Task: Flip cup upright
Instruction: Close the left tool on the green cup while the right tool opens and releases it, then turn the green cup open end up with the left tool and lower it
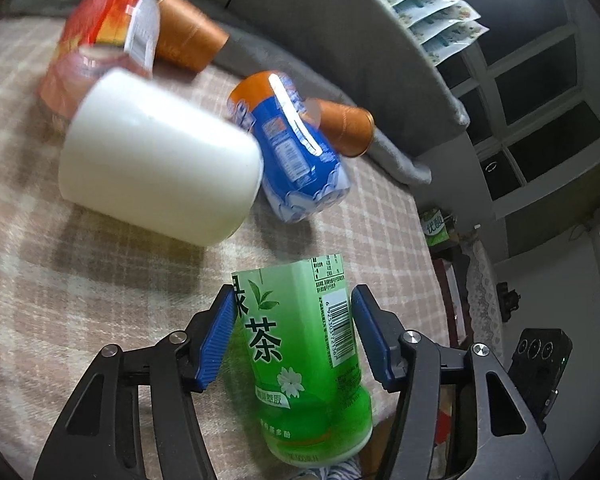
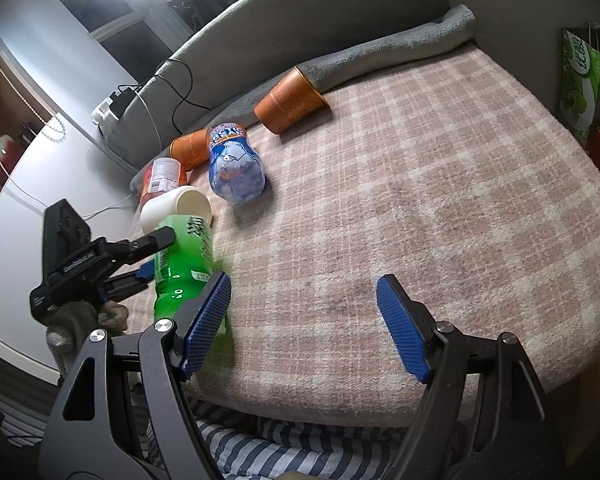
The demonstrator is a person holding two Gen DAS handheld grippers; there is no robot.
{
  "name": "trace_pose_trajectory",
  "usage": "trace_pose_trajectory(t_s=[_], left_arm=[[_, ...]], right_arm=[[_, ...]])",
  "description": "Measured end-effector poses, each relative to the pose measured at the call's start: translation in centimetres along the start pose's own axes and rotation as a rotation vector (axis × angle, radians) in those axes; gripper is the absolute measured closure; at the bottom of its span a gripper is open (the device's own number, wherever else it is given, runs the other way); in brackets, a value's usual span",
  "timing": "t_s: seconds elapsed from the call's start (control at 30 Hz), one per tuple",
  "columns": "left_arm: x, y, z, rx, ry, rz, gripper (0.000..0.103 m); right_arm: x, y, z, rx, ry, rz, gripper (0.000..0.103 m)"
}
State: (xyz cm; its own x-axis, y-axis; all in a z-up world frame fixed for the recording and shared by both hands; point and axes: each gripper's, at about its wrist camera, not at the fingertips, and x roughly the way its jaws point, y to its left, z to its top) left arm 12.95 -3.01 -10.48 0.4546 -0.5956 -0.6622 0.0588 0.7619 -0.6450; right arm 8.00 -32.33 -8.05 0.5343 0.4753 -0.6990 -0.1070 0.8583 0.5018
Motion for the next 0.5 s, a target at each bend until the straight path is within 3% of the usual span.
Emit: trace_pose_trajectory(t_s=[0.5], left_arm=[[-2.3,-4.1,-0.4,0.207,-0.149,0.104,0.046]], right_arm=[[-0.1,0.2,0.0,-0.002,-0.01,-0.004,0.025]])
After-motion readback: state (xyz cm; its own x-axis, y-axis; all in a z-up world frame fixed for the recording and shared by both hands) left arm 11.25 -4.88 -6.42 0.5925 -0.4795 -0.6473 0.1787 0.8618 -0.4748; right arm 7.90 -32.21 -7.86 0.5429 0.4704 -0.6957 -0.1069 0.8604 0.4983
